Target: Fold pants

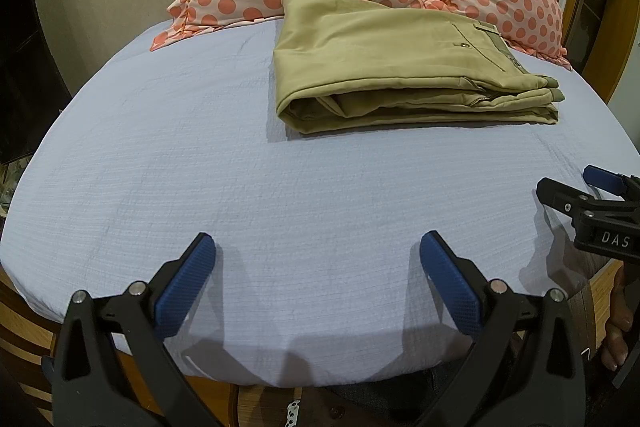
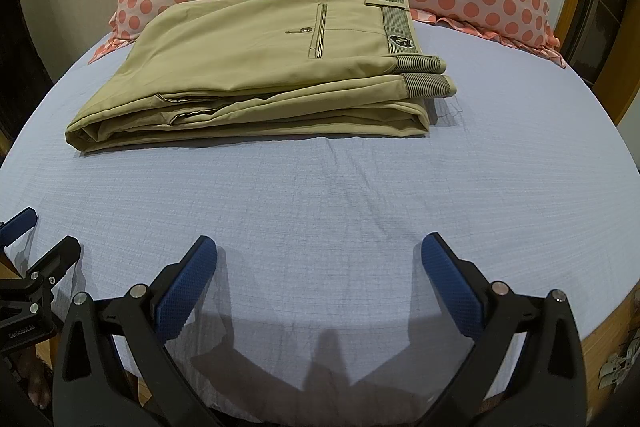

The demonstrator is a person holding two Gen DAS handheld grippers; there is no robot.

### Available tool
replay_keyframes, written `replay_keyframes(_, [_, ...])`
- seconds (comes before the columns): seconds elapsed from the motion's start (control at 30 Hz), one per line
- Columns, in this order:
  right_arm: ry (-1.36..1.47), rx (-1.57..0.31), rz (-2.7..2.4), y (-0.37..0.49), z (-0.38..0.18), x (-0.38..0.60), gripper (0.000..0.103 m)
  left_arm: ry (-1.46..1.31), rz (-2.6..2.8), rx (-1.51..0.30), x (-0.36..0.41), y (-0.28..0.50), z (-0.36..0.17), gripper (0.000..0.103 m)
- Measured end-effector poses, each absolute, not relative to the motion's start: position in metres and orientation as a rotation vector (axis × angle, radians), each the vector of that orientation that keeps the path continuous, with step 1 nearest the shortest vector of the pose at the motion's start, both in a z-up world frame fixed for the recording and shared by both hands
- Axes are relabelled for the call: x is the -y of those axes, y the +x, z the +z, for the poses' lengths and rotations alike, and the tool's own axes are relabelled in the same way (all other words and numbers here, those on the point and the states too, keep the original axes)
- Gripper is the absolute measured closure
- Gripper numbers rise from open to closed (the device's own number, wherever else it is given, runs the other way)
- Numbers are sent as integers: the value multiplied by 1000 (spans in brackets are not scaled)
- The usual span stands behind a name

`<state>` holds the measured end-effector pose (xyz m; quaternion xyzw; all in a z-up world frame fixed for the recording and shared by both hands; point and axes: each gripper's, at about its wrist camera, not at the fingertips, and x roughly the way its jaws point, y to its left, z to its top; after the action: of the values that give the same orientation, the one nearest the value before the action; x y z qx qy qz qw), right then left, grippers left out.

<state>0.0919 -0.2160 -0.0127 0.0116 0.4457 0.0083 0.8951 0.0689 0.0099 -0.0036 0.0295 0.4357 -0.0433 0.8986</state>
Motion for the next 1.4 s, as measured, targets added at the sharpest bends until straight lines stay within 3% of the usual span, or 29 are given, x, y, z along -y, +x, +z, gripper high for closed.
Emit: replay_keyframes(1.4, [25, -922, 15, 92, -13, 215, 1, 55, -81, -960, -9, 80, -1, 2])
